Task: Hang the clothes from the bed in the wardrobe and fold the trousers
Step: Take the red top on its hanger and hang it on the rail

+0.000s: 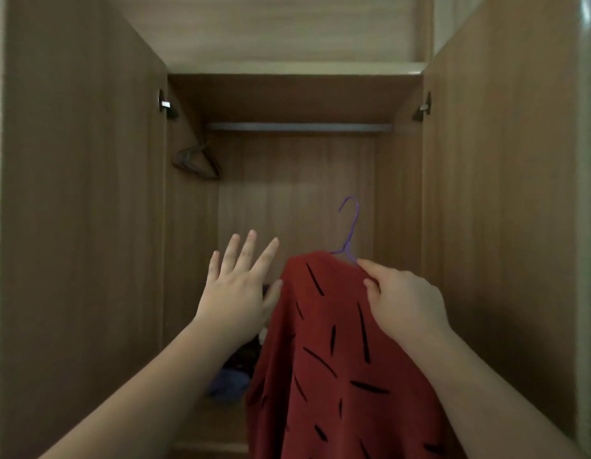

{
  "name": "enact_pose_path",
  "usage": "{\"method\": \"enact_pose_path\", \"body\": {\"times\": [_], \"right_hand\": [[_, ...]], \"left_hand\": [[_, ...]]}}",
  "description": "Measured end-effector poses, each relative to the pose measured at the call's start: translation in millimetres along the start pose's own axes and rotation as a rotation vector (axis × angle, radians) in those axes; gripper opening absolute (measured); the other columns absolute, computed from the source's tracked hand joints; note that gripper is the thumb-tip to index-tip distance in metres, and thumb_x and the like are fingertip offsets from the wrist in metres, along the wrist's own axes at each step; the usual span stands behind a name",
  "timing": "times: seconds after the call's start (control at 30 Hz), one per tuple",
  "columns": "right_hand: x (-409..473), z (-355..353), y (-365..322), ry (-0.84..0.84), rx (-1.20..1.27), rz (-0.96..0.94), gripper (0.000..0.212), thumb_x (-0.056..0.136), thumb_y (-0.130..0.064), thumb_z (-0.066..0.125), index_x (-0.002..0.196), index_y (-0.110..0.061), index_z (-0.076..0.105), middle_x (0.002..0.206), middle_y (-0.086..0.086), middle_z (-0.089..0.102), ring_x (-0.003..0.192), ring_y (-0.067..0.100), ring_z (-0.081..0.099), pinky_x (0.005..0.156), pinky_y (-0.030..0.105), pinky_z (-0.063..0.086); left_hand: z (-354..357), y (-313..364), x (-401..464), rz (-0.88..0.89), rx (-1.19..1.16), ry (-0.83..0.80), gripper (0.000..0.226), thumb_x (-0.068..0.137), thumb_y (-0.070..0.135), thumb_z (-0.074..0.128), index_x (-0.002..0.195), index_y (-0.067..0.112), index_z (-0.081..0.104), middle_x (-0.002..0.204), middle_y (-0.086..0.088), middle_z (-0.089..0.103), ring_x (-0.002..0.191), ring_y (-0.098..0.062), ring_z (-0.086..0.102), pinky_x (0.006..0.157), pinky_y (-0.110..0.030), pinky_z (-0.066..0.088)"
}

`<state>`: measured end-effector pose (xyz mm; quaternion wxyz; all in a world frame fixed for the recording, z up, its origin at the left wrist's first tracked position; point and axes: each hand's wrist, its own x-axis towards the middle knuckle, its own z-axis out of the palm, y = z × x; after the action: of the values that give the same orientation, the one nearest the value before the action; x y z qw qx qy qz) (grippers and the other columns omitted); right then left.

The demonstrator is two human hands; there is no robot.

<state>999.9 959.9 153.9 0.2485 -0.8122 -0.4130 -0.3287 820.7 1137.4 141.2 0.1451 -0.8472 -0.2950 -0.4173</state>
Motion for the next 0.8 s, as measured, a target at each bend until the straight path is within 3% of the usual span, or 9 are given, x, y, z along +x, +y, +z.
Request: {"method": "enact_pose_path", "body": {"times": [0.13, 0.6, 0.8], "right_hand": [[65, 22, 7, 0.051, -0.015, -0.008, 0.043, 0.104, -0.038, 0.038, 0.146, -0.049, 0.041, 0.109, -0.005, 0.073, 0.097, 0.023, 0.068, 0.076, 0.036, 0.052], [272, 95, 29, 0.265, -0.211, 0.024, 0.041, 0.103, -0.032, 0.039, 0.142, -0.042, 0.048, 0.111, 0.0, 0.072, 0.099, 0.027, 0.068, 0.068, 0.034, 0.042], [344, 117, 54, 0.302, -0.269, 0.08, 0.037, 0.101, -0.031, 0.04, 0.134, -0.039, 0.054, 0.112, 0.002, 0.072, 0.1, 0.03, 0.068, 0.077, 0.038, 0.053]], "left_hand": [[24, -1, 68, 0.02, 0.018, 0.054, 0.069, 0.099, 0.055, 0.026, 0.158, 0.039, -0.005, 0.169, -0.003, -0.003, 0.154, -0.025, -0.009, 0.125, -0.051, 0.004], [145, -24, 279, 0.122, -0.139, 0.231, 0.068, 0.1, 0.055, 0.027, 0.157, 0.041, -0.005, 0.169, -0.001, -0.003, 0.154, -0.023, -0.009, 0.125, -0.048, 0.003], [183, -24, 360, 0.209, -0.135, 0.268, 0.069, 0.1, 0.054, 0.029, 0.157, 0.041, -0.007, 0.168, -0.001, -0.004, 0.154, -0.024, -0.008, 0.125, -0.048, 0.004]]}}
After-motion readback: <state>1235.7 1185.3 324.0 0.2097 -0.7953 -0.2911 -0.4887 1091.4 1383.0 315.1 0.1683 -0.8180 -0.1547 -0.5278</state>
